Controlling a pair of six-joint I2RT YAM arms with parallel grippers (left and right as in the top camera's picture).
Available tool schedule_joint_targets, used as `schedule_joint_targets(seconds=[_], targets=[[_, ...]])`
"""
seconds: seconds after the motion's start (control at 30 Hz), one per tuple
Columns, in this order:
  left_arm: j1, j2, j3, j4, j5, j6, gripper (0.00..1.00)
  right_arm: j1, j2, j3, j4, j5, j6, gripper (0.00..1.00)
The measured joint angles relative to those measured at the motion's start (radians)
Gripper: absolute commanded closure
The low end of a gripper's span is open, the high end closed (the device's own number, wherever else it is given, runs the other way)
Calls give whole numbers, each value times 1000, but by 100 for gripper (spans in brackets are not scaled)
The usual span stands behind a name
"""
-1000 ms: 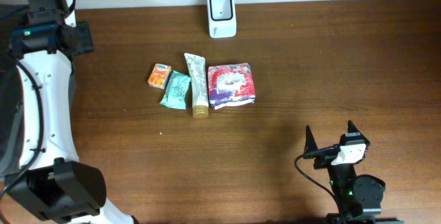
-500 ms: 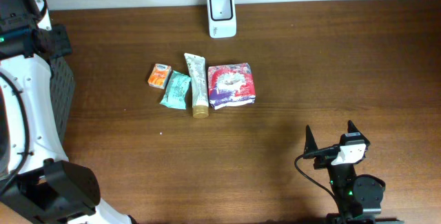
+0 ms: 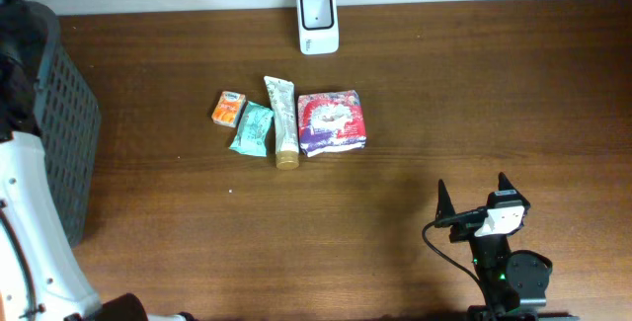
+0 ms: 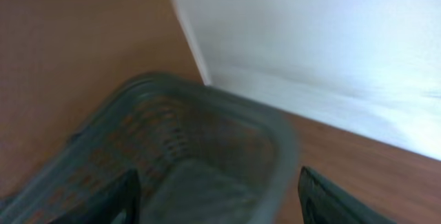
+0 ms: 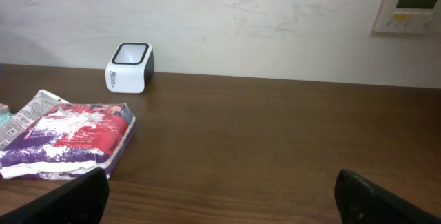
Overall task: Scan the item barcode
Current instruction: 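Reach the left gripper into the basket and grasp a teal Kleenex packet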
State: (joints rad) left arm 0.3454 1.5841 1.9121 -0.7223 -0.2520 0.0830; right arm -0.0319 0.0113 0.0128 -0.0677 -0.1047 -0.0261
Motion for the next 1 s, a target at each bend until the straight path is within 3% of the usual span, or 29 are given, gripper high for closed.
schedule_joint_targets(seconds=[0.1,0.2,0.27,0.33,0.43,0.6,1.0], targets=[[132,82,3,-124,-166,32,18,0,0,0,0,0,1,1],[273,194,-5,-172,-183,72,13,0,0,0,0,0,0,1],[359,227,-11,-177,-117,116,11,0,0,0,0,0,0,1],[420,238,-48,-167,35,194,0,0,0,0,0,0,0,1],[448,248,-219,-113,118,361,1,0,0,0,0,0,1,1],[450,266,-489,140,-71,433,1,0,0,0,0,0,0,1],[539,389,-550,264,-132,586,7,0,0,0,0,0,0,1]])
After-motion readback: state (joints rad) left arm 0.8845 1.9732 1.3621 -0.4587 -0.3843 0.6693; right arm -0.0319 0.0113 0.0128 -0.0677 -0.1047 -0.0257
